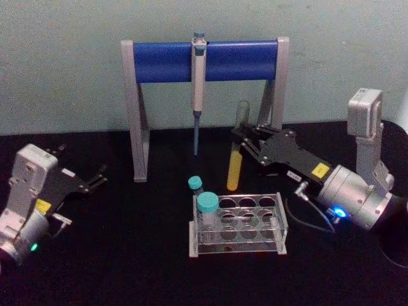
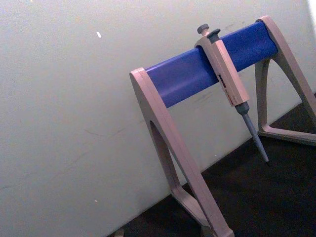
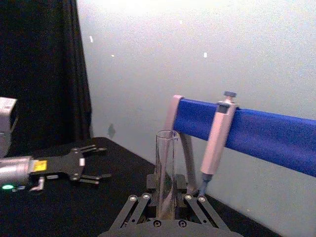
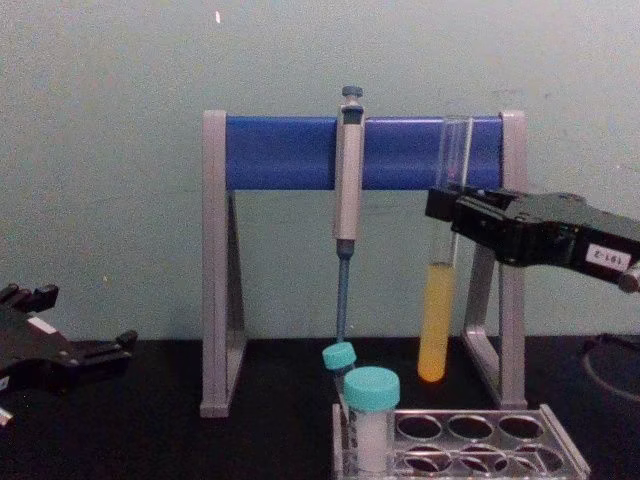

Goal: Pick up the test tube from the test tube rack, shake it, then place it back into the test tube rack.

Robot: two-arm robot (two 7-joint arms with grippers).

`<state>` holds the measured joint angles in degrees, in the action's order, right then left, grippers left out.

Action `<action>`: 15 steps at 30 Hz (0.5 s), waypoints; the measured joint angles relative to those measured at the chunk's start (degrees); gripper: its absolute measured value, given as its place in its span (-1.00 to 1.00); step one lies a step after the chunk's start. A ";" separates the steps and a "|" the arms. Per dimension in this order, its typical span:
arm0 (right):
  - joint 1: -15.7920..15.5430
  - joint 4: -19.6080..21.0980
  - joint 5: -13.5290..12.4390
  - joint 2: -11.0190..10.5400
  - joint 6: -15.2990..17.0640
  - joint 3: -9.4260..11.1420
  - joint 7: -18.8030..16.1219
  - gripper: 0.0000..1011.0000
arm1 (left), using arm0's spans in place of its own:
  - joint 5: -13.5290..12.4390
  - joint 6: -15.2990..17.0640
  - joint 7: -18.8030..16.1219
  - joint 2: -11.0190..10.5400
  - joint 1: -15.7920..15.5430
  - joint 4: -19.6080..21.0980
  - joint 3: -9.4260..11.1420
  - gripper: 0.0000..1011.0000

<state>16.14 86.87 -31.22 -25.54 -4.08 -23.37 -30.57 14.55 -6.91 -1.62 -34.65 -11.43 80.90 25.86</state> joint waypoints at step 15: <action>-0.33 -0.03 0.65 -0.70 -0.29 2.27 1.49 -0.56 | 0.00 0.00 0.00 0.00 0.00 0.00 0.00 0.98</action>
<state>15.81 86.84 -30.57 -26.24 -4.36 -21.10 -29.07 14.55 -6.91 -1.62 -34.65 -11.43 80.90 25.86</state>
